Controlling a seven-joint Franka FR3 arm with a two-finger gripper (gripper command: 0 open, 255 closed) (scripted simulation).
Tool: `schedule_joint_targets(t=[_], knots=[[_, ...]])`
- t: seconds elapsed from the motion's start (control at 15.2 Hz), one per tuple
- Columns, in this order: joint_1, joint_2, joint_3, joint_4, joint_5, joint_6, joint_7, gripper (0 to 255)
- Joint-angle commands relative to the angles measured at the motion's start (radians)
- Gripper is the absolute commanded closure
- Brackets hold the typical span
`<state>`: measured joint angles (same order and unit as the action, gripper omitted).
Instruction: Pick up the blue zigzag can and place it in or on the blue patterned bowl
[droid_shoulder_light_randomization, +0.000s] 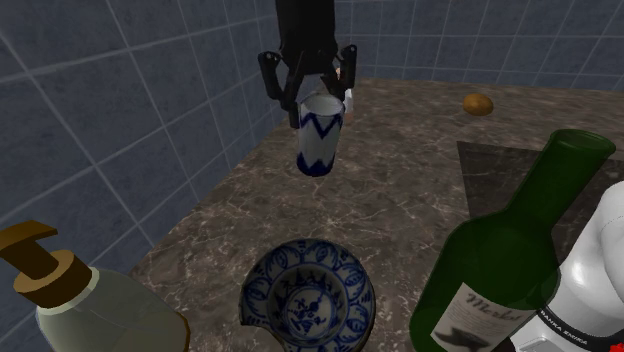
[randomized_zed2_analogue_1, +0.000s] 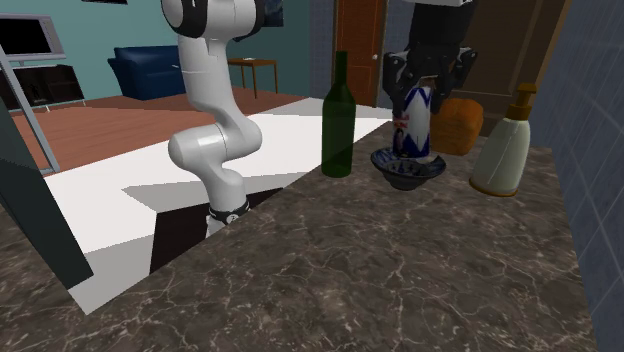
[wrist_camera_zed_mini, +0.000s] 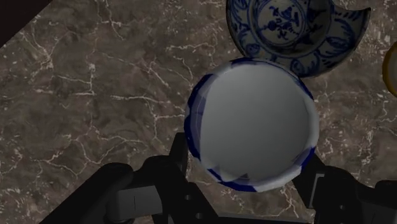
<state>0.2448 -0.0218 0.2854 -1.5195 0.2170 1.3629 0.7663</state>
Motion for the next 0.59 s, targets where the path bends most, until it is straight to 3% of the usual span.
schedule_joint_targets(t=[0.0, 0.53], knots=[[0.022, -0.021, 0.023, -0.023, 0.013, 0.012, 0.046, 255], [0.109, -0.046, 0.123, -0.034, 0.046, 0.045, 0.234, 255]])
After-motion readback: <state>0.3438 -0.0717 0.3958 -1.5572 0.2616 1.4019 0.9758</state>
